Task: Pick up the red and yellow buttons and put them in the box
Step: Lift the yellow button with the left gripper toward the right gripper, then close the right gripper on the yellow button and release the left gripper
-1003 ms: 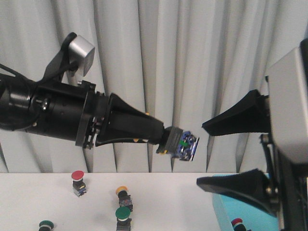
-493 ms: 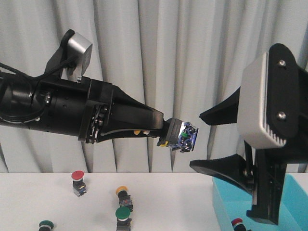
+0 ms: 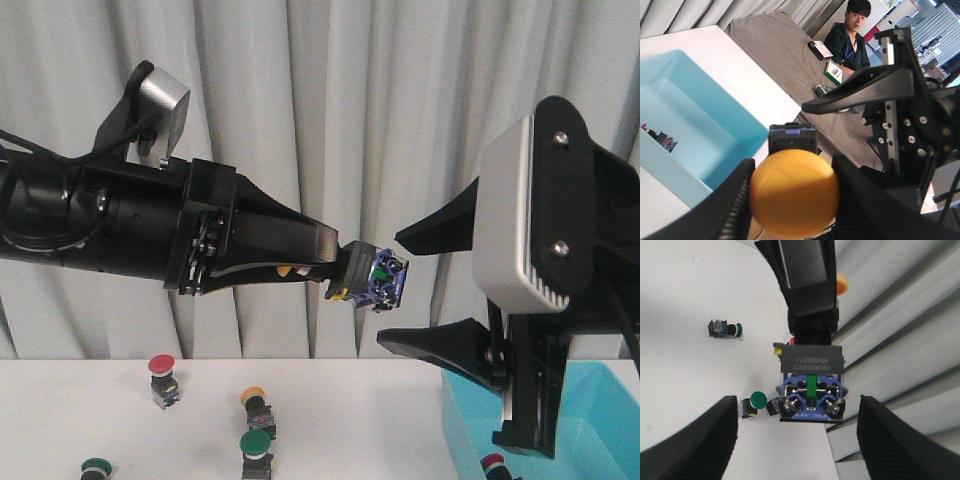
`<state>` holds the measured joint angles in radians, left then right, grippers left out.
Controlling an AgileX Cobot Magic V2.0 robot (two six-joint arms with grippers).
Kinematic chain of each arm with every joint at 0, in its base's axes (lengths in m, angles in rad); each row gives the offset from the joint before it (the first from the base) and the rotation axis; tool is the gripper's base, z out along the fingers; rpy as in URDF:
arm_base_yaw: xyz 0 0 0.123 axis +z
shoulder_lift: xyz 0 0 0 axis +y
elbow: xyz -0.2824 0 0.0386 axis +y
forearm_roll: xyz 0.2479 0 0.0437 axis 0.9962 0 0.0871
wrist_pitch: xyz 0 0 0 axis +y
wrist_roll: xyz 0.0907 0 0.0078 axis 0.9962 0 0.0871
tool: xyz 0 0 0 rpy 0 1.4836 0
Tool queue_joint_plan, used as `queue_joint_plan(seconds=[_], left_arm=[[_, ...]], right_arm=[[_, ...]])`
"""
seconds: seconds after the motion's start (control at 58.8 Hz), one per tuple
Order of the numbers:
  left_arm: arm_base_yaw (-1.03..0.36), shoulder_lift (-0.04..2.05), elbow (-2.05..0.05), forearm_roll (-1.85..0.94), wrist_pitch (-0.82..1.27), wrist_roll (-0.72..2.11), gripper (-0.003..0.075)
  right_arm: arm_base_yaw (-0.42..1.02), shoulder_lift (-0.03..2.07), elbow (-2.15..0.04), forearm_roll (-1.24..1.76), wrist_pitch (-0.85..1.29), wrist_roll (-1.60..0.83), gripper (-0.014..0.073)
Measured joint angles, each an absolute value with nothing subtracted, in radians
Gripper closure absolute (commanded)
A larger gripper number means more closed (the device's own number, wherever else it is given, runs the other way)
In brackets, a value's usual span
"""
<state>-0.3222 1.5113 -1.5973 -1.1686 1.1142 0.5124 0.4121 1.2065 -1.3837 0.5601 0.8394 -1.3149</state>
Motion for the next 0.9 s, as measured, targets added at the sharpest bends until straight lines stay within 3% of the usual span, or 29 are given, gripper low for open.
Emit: queue_joint_plan(seconds=[0.901], left_arm=[[-0.368, 1.511, -1.597, -1.15, 1.11, 0.468, 0.0698]], right_arm=[[0.412, 1.258, -1.384, 0.637, 0.788, -1.393, 0.0133]])
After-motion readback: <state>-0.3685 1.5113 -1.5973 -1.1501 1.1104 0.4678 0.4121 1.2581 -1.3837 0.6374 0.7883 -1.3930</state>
